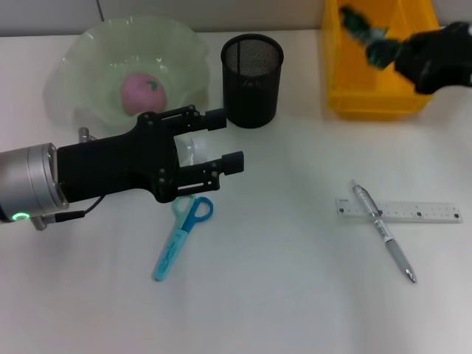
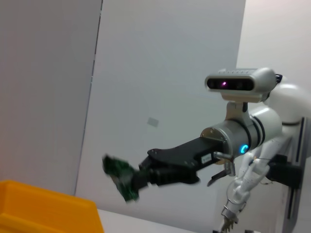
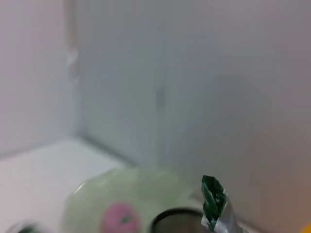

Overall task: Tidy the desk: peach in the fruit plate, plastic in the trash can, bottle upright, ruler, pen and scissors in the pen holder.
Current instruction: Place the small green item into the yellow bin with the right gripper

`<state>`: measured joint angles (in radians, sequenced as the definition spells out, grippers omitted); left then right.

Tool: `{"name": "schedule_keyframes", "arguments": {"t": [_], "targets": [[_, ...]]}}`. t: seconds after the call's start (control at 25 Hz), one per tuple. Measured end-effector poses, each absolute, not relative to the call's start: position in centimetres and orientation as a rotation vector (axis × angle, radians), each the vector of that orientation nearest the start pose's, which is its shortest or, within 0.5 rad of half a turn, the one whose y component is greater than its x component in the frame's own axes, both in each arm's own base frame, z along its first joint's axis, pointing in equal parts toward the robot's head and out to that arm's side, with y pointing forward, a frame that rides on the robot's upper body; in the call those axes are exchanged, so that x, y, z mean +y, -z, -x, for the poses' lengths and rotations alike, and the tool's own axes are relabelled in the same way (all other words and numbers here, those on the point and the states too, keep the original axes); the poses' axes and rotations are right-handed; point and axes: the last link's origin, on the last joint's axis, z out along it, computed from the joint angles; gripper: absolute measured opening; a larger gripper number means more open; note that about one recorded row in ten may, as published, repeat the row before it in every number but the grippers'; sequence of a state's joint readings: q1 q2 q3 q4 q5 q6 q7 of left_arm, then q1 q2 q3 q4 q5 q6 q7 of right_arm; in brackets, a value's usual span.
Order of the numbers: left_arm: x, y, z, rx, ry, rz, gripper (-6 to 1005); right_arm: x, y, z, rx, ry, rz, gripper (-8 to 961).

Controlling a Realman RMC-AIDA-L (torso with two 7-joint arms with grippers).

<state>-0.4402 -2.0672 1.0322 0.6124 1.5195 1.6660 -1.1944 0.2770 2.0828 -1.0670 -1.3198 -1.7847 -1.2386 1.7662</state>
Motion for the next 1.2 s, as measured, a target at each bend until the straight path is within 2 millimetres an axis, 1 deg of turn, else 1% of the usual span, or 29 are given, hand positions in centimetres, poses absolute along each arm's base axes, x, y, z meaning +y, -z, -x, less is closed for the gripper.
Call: {"name": "schedule_keyframes", "arguments": {"t": [0.12, 0.16, 0.2, 0.28, 0.36, 0.4, 0.52, 0.56, 0.6, 0.76, 0.96, 1.16, 1.2], "targets": [[30.2, 1.1, 22.5, -0.338, 1.123, 2.737, 716, 35.9, -7.2, -23.2, 0.554, -0.619, 2.294, 40], [30.2, 1.3, 22.3, -0.333, 1.122, 2.742, 716, 36.7, -7.0, -23.8, 0.555, -0.614, 2.233, 42], [30.2, 1.3, 22.3, -0.333, 1.122, 2.742, 716, 36.7, -7.0, -23.8, 0.555, -0.614, 2.233, 45], [30.3, 1.3, 22.2, -0.327, 1.122, 2.746, 716, 37.7, -6.8, -24.3, 0.567, -0.610, 2.177, 50], [30.4, 1.3, 22.1, -0.328, 1.128, 2.750, 717, 39.0, -6.1, -24.6, 0.609, -0.612, 2.158, 55], [30.4, 1.3, 22.1, -0.328, 1.128, 2.750, 717, 39.0, -6.1, -24.6, 0.609, -0.612, 2.158, 58], [30.3, 1.1, 22.1, -0.334, 1.137, 2.748, 717, 39.9, -5.2, -25.1, 0.620, -0.583, 2.155, 65], [30.3, 1.1, 22.2, -0.335, 1.137, 2.748, 717, 40.5, -5.0, -25.5, 0.626, -0.553, 2.125, 68], [30.3, 1.1, 22.2, -0.335, 1.137, 2.748, 717, 40.5, -5.0, -25.5, 0.626, -0.553, 2.125, 71], [30.0, 1.1, 22.3, -0.342, 1.145, 2.751, 717, 41.5, -3.9, -25.6, 0.640, -0.524, 2.127, 81], [30.0, 1.1, 22.3, -0.342, 1.148, 2.751, 717, 41.7, -3.9, -25.4, 0.639, -0.525, 2.120, 94], [30.0, 1.1, 22.2, -0.339, 1.147, 2.755, 717, 41.8, -4.0, -25.2, 0.631, -0.530, 2.118, 280], [30.0, 1.1, 22.2, -0.339, 1.147, 2.754, 717, 41.8, -4.0, -25.2, 0.631, -0.530, 2.118, 299]]}}
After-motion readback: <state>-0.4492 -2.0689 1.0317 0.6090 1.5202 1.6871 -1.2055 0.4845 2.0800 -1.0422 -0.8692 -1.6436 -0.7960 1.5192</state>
